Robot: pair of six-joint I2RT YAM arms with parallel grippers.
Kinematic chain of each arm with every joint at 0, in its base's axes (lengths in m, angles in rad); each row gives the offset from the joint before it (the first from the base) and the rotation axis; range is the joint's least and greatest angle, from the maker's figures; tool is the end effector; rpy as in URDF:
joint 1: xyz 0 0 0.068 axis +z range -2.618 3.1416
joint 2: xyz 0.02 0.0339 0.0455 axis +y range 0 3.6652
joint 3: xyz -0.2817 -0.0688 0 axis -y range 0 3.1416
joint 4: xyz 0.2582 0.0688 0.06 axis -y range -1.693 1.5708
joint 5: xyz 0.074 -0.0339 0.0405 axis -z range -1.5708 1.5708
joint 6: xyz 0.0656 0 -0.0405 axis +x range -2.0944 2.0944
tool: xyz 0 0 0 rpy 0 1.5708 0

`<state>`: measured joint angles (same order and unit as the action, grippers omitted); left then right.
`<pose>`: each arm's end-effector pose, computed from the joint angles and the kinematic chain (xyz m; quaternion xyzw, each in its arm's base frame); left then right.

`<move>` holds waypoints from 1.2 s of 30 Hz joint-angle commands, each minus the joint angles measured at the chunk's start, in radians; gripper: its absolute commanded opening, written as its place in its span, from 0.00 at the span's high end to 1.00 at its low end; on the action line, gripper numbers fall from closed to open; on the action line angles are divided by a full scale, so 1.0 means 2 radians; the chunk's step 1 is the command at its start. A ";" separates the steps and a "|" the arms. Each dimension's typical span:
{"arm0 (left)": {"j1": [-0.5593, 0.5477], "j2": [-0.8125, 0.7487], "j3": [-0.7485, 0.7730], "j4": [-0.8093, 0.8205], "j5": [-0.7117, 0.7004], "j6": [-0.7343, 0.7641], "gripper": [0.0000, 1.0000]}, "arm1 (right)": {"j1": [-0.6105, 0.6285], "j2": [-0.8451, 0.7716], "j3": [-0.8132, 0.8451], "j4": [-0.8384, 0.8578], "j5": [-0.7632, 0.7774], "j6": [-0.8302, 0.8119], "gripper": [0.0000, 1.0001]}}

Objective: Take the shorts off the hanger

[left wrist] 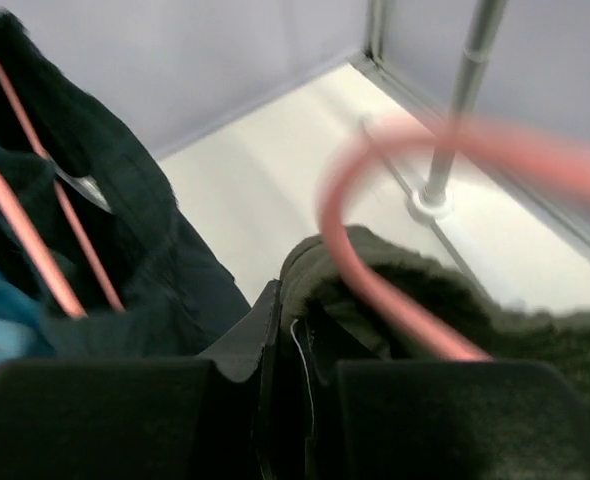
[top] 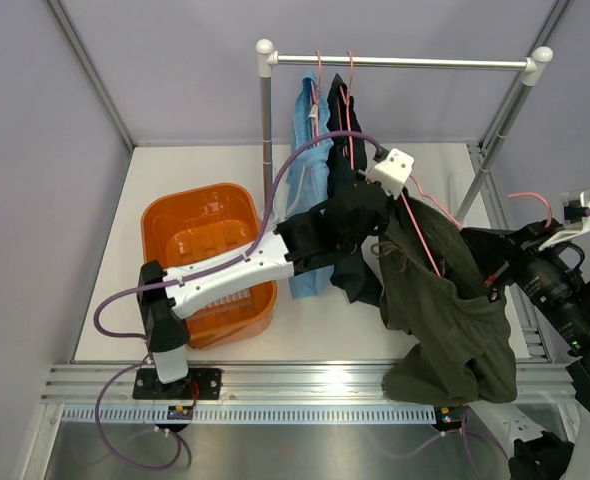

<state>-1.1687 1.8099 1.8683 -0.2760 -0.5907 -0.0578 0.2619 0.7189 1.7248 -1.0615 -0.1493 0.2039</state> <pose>0.2162 -0.4149 0.4344 0.2385 0.7299 -0.1592 0.6205 0.0305 0.0183 0.5415 -0.0722 0.7227 0.2109 0.6543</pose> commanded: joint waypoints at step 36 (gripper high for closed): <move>-0.206 -0.319 0.032 0.321 -0.040 0.584 1.00 | 0.004 0.169 0.021 0.139 0.147 0.005 1.00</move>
<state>-1.5837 1.1435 1.8561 -0.0051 -0.5869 0.7650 0.2623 1.0473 1.7191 -0.7925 0.1230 0.2325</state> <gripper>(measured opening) 0.088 0.077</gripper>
